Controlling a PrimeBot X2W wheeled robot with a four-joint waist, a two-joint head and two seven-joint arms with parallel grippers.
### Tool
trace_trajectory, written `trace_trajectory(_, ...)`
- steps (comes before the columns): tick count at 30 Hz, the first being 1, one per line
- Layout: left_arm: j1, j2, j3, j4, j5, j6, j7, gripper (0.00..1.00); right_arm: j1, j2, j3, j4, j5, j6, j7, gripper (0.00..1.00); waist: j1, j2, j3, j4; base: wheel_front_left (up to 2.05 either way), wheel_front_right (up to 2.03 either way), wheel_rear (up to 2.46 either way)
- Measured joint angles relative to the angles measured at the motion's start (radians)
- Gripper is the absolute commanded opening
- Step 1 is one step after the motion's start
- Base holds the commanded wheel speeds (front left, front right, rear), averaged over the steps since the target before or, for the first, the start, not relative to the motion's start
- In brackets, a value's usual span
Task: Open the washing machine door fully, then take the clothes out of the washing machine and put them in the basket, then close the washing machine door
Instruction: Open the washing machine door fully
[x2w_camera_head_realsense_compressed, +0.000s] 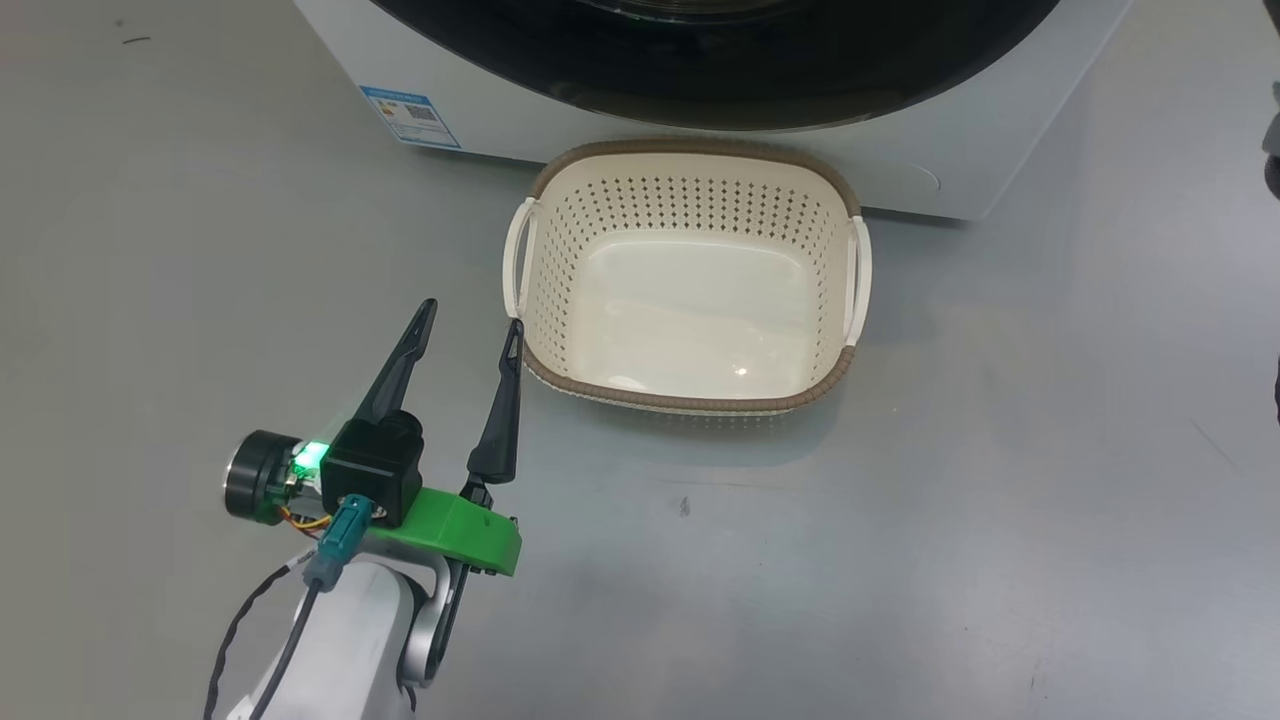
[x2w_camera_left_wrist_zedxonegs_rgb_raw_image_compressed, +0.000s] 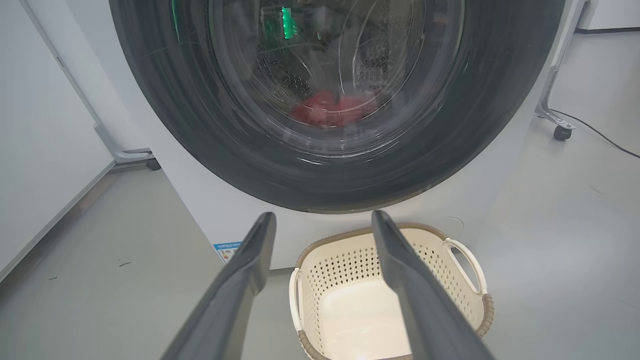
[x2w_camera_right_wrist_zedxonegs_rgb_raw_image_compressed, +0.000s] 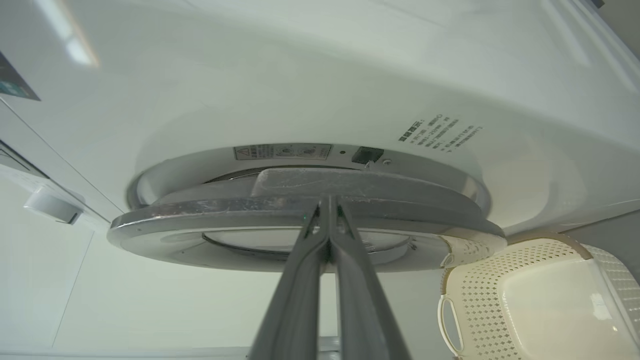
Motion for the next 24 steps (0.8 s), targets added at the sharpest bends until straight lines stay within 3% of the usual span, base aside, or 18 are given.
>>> trace_trajectory(9,-0.023,-0.004,-0.013,-0.008,0.000,-0.003,0.000,1.00,-0.148,-0.031,0.024,0.026,-0.013,-0.033,0.042,0.00,0.0000,0.0000,0.047,0.045,0.00,0.00,0.00)
trace_trajectory(24,-0.050,-0.012,-0.032,-0.013,-0.001,-0.011,0.000,1.00,-0.260,-0.039,0.029,0.123,-0.020,-0.052,0.064,0.00,0.0000,0.0000,0.101,0.104,0.00,0.00,0.00)
